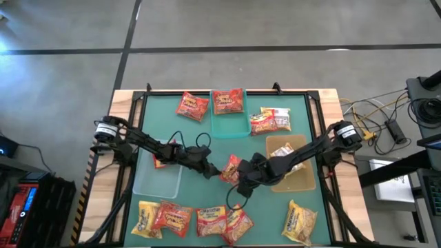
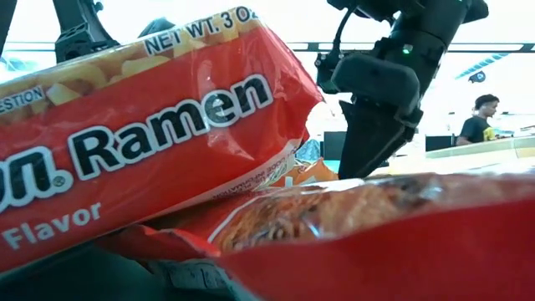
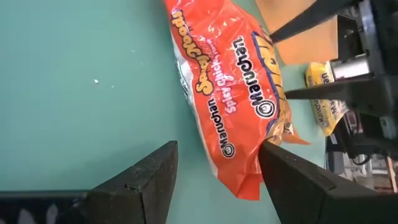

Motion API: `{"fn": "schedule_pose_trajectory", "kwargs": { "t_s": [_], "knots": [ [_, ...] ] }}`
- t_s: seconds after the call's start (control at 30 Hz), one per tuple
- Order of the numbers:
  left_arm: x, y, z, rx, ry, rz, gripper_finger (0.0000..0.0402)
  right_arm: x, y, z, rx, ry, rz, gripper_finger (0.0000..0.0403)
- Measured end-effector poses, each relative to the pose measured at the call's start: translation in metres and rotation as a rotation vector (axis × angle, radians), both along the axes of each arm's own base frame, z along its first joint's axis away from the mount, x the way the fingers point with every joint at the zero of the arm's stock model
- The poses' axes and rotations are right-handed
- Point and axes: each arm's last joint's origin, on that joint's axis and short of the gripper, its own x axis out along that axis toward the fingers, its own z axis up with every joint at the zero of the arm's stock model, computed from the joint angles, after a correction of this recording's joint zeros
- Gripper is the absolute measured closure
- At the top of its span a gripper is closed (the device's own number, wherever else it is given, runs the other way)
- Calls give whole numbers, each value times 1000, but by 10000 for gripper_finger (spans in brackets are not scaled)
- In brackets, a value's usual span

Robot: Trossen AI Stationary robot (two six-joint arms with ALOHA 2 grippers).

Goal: Sort Maruchan noodles
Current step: Put the orange noodle pack into the blue bin

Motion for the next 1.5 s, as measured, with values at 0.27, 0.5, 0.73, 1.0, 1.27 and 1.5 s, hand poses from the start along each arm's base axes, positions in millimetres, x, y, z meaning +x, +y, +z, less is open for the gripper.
{"fn": "schedule_pose_trajectory", "kwargs": {
  "t_s": [0.27,0.5,0.73,1.0,1.27,1.5],
  "knots": [
    [9,0,8,81,-55,-40,194,-6,-3,-12,-44,-19,-21,179],
    [17,0,17,100,-88,-40,194,-9,-4,-19,-42,-33,-16,179],
    [15,3,9,40,5,87,194,-8,-3,-19,-58,-45,40,179],
    [17,6,10,29,3,102,194,-8,-3,-21,-63,-45,47,179],
    [24,6,13,48,-14,81,194,-5,-2,-33,-90,-18,55,179],
    [24,5,13,40,-13,63,194,-1,-1,-35,-111,-44,99,179]
  ]
}}
